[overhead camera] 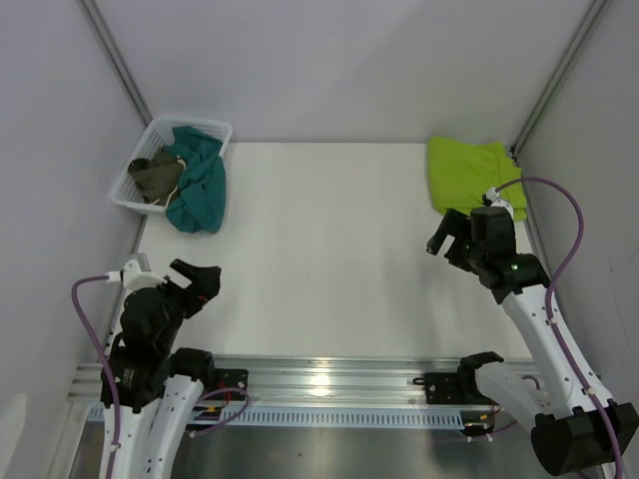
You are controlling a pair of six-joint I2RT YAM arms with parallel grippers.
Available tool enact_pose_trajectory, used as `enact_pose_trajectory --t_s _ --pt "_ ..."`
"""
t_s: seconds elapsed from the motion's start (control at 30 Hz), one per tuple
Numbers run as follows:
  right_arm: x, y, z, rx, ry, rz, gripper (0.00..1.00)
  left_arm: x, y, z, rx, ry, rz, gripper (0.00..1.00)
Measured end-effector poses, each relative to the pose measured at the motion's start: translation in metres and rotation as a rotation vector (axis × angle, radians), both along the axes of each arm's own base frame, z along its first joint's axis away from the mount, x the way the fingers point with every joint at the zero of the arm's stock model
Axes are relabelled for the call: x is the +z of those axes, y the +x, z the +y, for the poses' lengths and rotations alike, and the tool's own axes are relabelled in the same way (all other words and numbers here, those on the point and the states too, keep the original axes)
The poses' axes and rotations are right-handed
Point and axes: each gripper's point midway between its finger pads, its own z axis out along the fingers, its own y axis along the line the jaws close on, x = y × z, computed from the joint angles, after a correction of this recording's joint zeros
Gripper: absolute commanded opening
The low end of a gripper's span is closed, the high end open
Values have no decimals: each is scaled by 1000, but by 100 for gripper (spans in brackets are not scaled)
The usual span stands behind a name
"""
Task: Fold and stack the shorts
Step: Grab the shorts from the pile
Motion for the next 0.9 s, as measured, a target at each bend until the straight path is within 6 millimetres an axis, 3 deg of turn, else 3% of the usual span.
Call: enact_pose_trajectory --t_s 0.17,0.3,0.5,0.63,0.77,0.9 --pt "0 0 0 0 0 0 100 6 3 1 -15 42 10 99" --pt "0 0 0 0 0 0 100 38 23 9 -6 140 42 99" --pt "0 -1 2 5 8 3 100 102 94 35 59 311 58 99" --pt "-3 0 7 19 11 14 100 120 138 57 110 301 78 99" --pt "-8 1 12 36 11 34 100 118 188 77 125 274 146 99" --pt "-8 2 14 41 10 37 100 94 236 80 82 264 263 99"
